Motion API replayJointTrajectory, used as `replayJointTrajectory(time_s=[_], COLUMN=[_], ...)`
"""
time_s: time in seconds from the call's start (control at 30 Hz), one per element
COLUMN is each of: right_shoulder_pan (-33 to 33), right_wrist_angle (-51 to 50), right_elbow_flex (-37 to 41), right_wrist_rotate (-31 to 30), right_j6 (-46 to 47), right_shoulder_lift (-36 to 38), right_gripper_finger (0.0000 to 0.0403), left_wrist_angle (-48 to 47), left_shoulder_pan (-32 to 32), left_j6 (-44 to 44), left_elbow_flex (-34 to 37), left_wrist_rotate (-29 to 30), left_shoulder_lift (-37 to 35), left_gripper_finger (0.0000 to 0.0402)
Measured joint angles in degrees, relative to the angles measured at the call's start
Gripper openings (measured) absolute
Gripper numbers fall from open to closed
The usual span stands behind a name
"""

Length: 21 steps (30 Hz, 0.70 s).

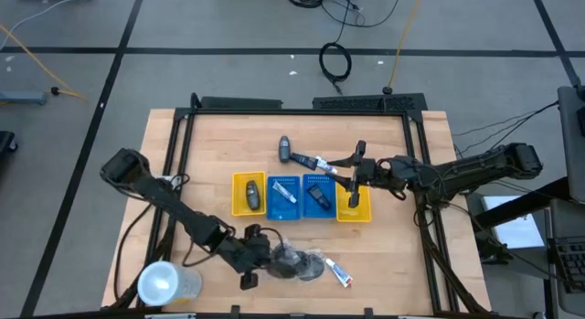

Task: Pick & Place Travel size toiletries
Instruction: Put the black hairbrush into the right yellow basket

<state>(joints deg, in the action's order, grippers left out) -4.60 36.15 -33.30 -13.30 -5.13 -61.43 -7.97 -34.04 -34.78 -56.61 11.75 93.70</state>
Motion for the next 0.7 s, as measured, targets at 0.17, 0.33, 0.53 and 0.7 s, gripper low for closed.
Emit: replayJointTrajectory(time_s=[0.17, 0.33, 0.53, 0.7], right_shoulder_pan=[0.0, 0.0, -0.1, 0.0], right_wrist_angle=[-1.3, -2.9, -2.8, -3.0], right_elbow_flex=[0.0, 0.0, 0.0, 0.0], right_wrist_rotate=[0.0, 0.3, 6.2, 6.1], right_j6=[0.0, 3.0, 3.6, 4.9], right_shoulder_lift=[0.0, 0.0, 0.0, 0.0], right_gripper_finger=[0.0139, 0.0139, 0.0139, 0.0139], left_wrist_angle=[0.0, 0.4, 1.2, 5.1], left_shoulder_pan=[0.2, 1.2, 3.7, 7.2], left_j6=[5.2, 11.2, 15.6, 20.9], left_elbow_flex=[0.0, -0.1, -0.1, -0.1], left_wrist_rotate=[8.2, 18.4, 32.5, 34.8], left_shoulder_lift=[-5.5, -9.7, -11.3, -11.4], left_gripper_finger=[0.0, 0.0, 0.0, 0.0])
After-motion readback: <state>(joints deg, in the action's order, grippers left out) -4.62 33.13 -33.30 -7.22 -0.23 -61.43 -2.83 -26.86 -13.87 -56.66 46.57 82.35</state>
